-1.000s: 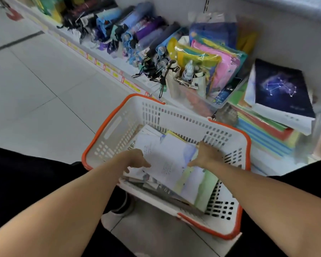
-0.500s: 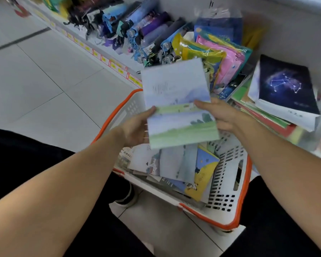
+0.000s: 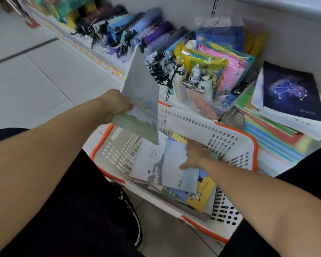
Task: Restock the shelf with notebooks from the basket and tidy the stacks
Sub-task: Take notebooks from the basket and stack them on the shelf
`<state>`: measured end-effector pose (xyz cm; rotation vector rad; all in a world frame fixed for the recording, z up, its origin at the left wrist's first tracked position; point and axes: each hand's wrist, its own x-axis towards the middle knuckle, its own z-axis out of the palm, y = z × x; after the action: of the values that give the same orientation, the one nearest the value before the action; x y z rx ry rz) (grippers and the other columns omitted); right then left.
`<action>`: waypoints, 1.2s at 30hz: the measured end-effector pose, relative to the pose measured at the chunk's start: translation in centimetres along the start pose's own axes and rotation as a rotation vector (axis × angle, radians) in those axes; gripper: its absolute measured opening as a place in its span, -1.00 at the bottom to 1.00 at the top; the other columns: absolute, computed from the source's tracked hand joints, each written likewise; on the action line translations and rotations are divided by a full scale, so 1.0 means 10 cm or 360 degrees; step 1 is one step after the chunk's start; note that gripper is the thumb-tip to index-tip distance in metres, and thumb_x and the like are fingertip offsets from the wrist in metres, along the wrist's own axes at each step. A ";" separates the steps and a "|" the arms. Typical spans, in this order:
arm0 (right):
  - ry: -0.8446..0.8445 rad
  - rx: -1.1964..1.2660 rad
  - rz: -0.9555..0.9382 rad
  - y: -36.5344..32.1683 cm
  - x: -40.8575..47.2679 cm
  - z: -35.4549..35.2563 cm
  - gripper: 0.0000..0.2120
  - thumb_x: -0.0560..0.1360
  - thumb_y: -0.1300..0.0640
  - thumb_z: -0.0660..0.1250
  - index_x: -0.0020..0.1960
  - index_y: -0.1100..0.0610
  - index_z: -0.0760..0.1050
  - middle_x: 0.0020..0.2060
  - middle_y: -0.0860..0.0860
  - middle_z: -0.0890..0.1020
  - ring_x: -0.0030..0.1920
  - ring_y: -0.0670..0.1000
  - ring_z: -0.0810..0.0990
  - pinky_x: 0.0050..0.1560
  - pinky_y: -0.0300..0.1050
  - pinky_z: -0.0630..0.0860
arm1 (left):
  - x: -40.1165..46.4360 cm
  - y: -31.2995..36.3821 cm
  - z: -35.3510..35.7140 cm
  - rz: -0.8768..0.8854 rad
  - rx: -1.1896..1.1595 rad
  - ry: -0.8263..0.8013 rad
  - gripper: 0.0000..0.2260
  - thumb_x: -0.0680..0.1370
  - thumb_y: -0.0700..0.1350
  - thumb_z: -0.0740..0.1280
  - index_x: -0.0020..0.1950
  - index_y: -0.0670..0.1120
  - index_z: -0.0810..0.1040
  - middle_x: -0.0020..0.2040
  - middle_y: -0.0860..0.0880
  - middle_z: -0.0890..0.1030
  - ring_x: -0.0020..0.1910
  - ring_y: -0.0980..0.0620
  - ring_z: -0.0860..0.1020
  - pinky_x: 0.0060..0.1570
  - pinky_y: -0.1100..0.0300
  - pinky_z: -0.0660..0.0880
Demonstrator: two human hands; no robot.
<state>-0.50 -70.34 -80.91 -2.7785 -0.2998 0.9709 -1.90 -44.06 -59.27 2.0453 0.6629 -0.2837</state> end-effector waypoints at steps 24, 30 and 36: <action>0.0613 0.1731 -0.0602 -0.24 -2.20 -3.02 -0.86 0.62 0.15 0.27 0.06 0.20 0.54 -0.31 0.03 0.67 -0.49 -0.12 0.53 -0.57 -0.33 0.34 | -0.26 0.80 -0.66 0.0642 -0.1005 0.0295 -0.51 0.45 -0.37 0.26 0.36 -0.07 0.42 0.19 -0.18 0.61 0.04 -0.18 0.60 0.00 -0.10 0.61; 0.1123 0.1869 -0.0635 -0.82 -1.91 -2.95 -0.86 0.63 0.09 0.26 -0.05 0.09 0.55 -0.08 0.08 0.65 -0.16 0.02 0.63 -0.23 -0.14 0.50 | -0.66 1.05 -0.48 0.0846 -0.1580 -0.0175 -0.73 0.68 0.04 0.10 0.32 0.04 0.43 0.20 -0.04 0.63 0.12 -0.09 0.63 -0.15 0.03 0.63; 0.0779 0.2174 -0.0742 -0.92 -1.95 -2.99 -0.76 0.64 0.12 0.25 0.30 -0.01 0.42 0.08 0.06 0.55 0.00 0.10 0.61 -0.27 0.09 0.66 | -0.80 1.26 -0.47 0.0919 -0.1514 -0.0236 -0.73 0.64 0.02 0.21 0.34 0.10 0.44 0.19 -0.04 0.64 0.11 -0.07 0.64 -0.02 -0.01 0.61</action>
<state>2.18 -69.45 -44.14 -1.4745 -0.1055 0.1587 -1.73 -48.13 -44.16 1.1928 0.0423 0.1987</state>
